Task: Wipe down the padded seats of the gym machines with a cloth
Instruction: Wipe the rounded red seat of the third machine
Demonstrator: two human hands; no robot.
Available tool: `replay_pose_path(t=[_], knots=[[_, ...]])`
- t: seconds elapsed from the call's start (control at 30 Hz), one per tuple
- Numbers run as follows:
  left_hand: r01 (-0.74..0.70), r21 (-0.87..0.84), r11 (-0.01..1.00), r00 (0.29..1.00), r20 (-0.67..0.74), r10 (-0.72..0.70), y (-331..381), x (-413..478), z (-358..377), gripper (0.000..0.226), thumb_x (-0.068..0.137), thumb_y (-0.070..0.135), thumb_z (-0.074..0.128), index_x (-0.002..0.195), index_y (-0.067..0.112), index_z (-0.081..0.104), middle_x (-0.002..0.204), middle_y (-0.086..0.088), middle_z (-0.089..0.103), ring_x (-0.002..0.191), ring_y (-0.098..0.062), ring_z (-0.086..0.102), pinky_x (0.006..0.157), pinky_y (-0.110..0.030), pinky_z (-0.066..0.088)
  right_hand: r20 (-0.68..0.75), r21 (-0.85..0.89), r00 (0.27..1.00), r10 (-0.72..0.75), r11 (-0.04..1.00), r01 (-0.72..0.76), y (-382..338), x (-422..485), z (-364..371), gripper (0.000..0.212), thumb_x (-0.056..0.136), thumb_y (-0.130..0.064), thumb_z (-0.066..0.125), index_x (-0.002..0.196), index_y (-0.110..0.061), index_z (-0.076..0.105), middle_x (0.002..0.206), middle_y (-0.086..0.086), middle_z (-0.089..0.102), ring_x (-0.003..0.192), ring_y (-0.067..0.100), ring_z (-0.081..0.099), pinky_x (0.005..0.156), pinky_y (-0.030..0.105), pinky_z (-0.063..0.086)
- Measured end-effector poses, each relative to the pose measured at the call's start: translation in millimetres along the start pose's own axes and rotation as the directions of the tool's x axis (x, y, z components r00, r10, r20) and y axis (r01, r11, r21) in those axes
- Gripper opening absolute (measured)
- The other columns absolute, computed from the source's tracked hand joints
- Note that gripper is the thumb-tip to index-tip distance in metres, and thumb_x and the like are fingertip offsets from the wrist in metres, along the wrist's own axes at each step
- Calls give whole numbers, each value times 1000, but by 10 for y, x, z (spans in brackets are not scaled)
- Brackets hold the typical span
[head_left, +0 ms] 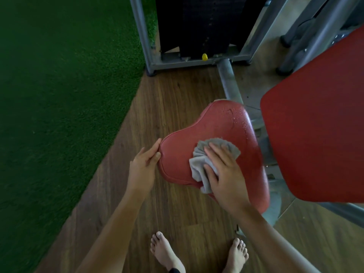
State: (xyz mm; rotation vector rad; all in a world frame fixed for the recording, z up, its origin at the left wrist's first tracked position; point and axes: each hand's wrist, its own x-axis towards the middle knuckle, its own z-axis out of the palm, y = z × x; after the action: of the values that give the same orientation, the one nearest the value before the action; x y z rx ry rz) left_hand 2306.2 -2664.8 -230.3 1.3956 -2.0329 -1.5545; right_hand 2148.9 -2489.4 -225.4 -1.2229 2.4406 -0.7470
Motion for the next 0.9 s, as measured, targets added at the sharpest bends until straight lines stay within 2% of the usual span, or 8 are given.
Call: replay_pose_path(t=[0.07, 0.17, 0.27, 0.37, 0.57, 0.67, 0.77, 0.9], knots=[[-43, 138, 990, 997, -52, 50, 82, -44, 58, 46, 105, 13, 45, 147, 33, 48, 150, 15, 47, 152, -22, 25, 124, -57, 13, -11, -24, 999, 33, 999, -33, -11, -46, -17, 43, 104, -29, 45, 147, -24, 49, 158, -9, 39, 152, 19, 25, 118, 44, 32], [-140, 257, 956, 982, -91, 168, 367, -22, 256, 60, 96, -4, 43, 147, 25, 49, 156, 6, 43, 151, -23, 27, 127, -45, 5, -46, -77, 997, 66, 995, -69, -78, -50, 15, 47, 101, -35, 37, 145, -24, 50, 156, -9, 42, 150, 22, 28, 111, 46, 35], [-168, 322, 932, 980, -49, 193, 614, 137, 525, 50, 101, 8, 43, 149, 23, 47, 157, 2, 43, 151, -21, 27, 124, -35, 4, -79, -96, 994, 75, 992, -82, -119, -50, 67, 52, 96, -35, 37, 144, -20, 53, 153, -4, 46, 149, 28, 31, 110, 50, 37], [-176, 501, 848, 967, -75, 245, 568, 271, 694, 44, 106, 26, 38, 148, 19, 49, 154, -2, 48, 147, -24, 36, 125, -38, 12, -65, -48, 993, 101, 993, -104, -123, 1, 98, 55, 95, -33, 37, 147, -20, 49, 156, -2, 43, 150, 29, 28, 114, 54, 37], [-235, 598, 767, 935, -77, 347, 425, 442, 620, 38, 106, 24, 44, 141, 20, 57, 147, 0, 56, 142, -23, 46, 122, -41, 27, 12, -51, 999, 49, 998, -48, 26, 433, 68, 70, 97, -61, 35, 151, -17, 42, 160, 0, 34, 153, 30, 19, 123, 49, 21], [-213, 643, 735, 931, -94, 352, 448, 436, 659, 37, 106, 29, 45, 140, 26, 59, 146, 5, 56, 141, -20, 46, 121, -40, 30, 51, -94, 999, -18, 995, 23, 262, 757, -14, 69, 99, -59, 33, 152, -16, 41, 160, 2, 35, 153, 31, 20, 123, 50, 22], [-189, 678, 710, 937, -90, 336, 460, 455, 671, 38, 106, 33, 43, 142, 30, 56, 148, 10, 53, 143, -17, 43, 120, -39, 31, 62, -118, 994, -89, 988, 96, 501, 1192, -148, 58, 103, -47, 39, 148, -12, 47, 156, 6, 43, 150, 30, 28, 123, 46, 24], [-163, 731, 663, 942, -83, 324, 464, 464, 690, 40, 106, 34, 40, 144, 31, 53, 150, 11, 51, 145, -18, 41, 117, -38, 32, 34, -120, 999, -21, 992, 25, 626, 1772, -261, 48, 103, -44, 43, 143, -20, 52, 151, -4, 49, 144, 21, 37, 116, 45, 36]])
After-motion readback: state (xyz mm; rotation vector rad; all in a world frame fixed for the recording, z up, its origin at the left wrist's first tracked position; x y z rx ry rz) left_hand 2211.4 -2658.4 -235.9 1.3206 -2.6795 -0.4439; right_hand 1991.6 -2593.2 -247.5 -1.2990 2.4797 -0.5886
